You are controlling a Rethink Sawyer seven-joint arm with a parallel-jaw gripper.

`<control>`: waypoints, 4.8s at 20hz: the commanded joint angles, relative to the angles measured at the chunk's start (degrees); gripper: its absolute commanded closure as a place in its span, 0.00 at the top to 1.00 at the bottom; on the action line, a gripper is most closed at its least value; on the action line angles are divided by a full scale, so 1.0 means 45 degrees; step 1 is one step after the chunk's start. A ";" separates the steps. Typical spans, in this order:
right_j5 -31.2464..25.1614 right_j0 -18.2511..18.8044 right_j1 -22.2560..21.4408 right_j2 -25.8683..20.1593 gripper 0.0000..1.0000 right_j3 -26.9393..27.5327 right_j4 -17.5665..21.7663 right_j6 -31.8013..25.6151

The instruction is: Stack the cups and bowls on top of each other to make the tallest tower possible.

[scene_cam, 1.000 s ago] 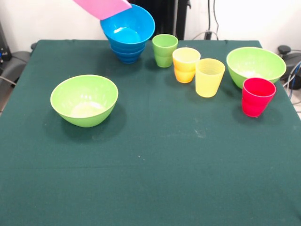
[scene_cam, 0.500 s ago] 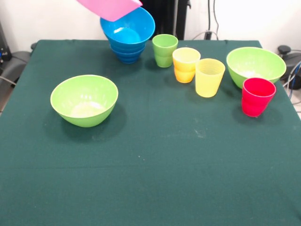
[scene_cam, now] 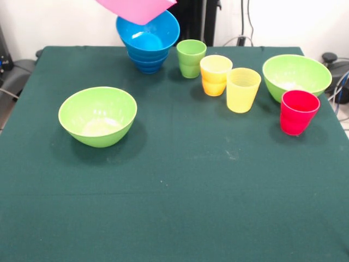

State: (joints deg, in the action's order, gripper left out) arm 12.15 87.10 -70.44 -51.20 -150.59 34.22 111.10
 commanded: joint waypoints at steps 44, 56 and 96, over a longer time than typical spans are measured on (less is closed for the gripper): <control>-0.7671 -0.2015 0.0232 0.2060 0.00 -0.2478 -0.0457 -0.0178; -0.8467 -0.2101 0.0010 0.1591 0.00 -0.2189 -0.1070 -0.0567; -0.5679 -0.5220 0.4397 0.7579 0.00 0.1006 0.5091 0.1755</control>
State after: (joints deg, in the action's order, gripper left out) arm -15.06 66.00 -55.21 -20.53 -146.54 54.31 112.16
